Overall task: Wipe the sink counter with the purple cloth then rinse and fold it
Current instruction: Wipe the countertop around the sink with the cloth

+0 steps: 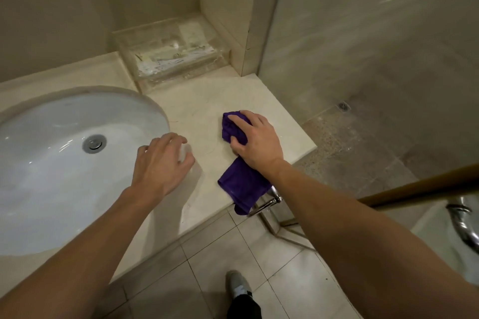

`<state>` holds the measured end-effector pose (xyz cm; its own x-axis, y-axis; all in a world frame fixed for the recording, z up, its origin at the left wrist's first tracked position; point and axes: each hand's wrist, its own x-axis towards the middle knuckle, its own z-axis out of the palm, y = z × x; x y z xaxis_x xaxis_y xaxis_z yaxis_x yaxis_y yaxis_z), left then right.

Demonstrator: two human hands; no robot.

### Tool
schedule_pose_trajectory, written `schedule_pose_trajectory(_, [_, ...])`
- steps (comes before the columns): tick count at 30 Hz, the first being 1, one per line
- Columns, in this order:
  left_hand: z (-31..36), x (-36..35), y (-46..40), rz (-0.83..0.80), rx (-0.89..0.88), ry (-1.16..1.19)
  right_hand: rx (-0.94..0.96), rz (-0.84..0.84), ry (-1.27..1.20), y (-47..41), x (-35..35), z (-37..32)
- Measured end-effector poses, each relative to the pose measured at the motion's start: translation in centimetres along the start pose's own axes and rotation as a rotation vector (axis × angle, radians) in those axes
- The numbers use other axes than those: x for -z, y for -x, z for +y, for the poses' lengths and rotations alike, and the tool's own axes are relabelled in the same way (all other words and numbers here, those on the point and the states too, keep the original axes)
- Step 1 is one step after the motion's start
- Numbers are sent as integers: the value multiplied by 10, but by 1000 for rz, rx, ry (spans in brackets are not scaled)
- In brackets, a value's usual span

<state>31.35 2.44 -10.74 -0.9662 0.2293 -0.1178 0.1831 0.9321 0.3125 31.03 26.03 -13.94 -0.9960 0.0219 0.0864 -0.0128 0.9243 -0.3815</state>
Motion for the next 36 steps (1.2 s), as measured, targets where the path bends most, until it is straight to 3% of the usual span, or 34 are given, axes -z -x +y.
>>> schedule_pose_trajectory(6, [-3, 7, -7, -7, 19, 1, -55, 11, -19, -4, -8, -21])
schedule_pose_trajectory(13, [-40, 19, 8, 9, 37, 9, 124, -41, -54, -1, -45, -99])
schedule_pose_trajectory(30, [-228, 68, 171, 106, 358, 92, 379, -163, -114, 127, -129, -323])
schedule_pose_trajectory(36, [-291, 81, 232, 171, 507, 145, 320, -125, -180, 153, -158, -395])
